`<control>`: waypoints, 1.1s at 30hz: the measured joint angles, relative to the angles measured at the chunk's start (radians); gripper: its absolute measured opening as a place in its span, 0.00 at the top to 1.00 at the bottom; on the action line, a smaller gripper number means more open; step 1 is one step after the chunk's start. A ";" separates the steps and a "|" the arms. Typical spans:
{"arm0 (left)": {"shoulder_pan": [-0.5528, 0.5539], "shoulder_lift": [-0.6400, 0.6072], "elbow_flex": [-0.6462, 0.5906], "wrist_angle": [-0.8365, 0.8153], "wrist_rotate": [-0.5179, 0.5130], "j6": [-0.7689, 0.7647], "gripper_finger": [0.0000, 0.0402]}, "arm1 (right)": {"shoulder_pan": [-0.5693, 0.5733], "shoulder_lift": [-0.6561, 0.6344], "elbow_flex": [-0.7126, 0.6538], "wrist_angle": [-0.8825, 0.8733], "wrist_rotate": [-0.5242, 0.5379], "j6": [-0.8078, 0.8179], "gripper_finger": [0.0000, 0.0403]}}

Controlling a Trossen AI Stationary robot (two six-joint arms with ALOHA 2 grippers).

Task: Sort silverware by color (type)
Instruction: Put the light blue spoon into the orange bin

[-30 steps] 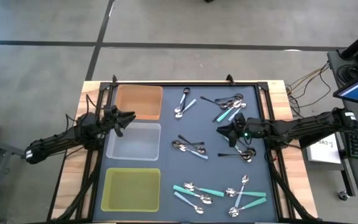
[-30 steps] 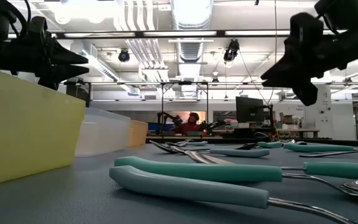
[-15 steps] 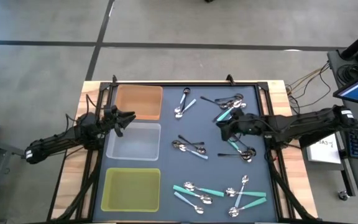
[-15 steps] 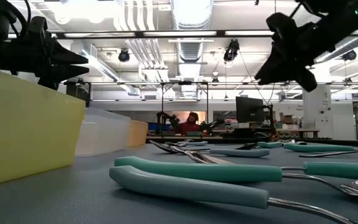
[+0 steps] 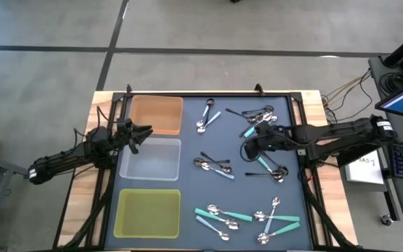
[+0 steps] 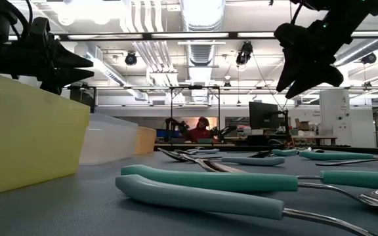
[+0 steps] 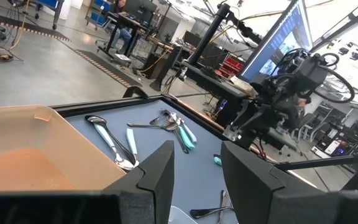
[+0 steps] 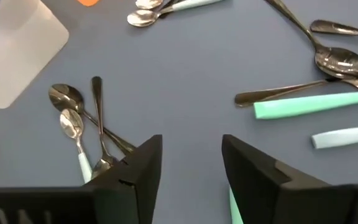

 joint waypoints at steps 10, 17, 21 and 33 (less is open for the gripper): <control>0.000 0.000 0.000 0.031 -0.033 -0.061 0.71 | -0.100 0.115 0.001 -0.001 -0.010 0.007 0.63; 0.001 0.000 0.000 0.194 -0.134 -0.011 0.71 | -0.188 0.178 0.023 -0.001 -0.127 -0.011 0.67; 0.001 0.000 0.000 0.244 -0.132 -0.093 0.71 | -0.238 0.189 0.033 -0.015 -0.143 0.022 0.68; 0.002 0.009 0.031 0.233 -0.132 -0.307 0.71 | -0.462 0.189 0.029 -0.208 -0.138 0.282 0.68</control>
